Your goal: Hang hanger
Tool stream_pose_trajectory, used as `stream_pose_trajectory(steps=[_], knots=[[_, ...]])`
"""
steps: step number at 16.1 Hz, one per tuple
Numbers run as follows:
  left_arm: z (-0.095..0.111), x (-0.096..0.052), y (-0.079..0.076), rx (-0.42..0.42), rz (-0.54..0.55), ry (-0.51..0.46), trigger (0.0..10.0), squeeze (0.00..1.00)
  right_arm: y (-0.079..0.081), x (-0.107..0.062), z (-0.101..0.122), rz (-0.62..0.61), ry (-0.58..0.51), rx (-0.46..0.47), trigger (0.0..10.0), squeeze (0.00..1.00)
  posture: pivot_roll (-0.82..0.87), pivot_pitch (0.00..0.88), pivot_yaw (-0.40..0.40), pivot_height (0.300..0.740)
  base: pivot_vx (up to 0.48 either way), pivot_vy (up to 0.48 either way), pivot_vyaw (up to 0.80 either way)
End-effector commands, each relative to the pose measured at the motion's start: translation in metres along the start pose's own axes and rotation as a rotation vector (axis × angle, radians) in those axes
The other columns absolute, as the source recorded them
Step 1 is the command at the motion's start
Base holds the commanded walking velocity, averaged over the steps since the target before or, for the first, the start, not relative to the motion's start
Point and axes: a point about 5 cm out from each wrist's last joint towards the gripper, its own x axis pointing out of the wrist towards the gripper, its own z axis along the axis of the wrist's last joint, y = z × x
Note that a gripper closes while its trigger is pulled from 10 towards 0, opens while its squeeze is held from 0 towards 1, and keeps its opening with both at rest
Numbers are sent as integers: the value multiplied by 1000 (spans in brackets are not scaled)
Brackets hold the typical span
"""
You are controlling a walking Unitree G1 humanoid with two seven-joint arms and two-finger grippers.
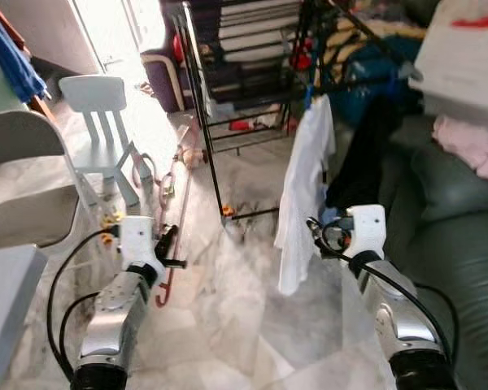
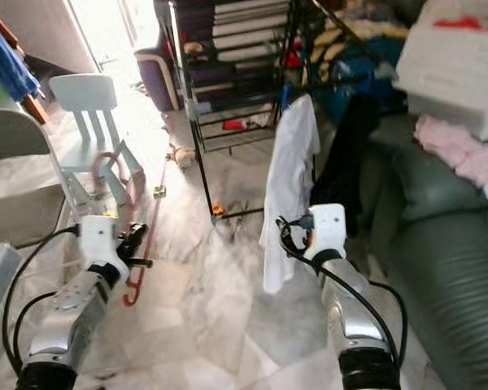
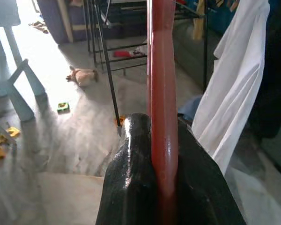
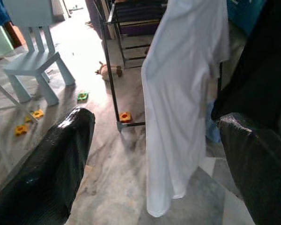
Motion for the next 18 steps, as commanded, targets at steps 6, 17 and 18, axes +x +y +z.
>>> stream_pose_trajectory(steps=[6, 17, 18], knots=[[7, -3, -10, 259, -368, 111, 10000, 0, 9, 2, 3, 140, 32, -144, 10000, 0, -131, 0, 111, 740, 0, 0, 0], [-2, -2, -38, 674, -816, 208, 10000, 0, -3, -36, 45, 866, 94, -595, 10000, 0, -165, 0, 146, 740, 0, 0, 0], [-2, -2, -39, 683, -832, 205, 10000, 0, -4, -38, 45, 893, 113, -600, 10000, 0, -164, 0, 143, 740, 0, 0, 0]])
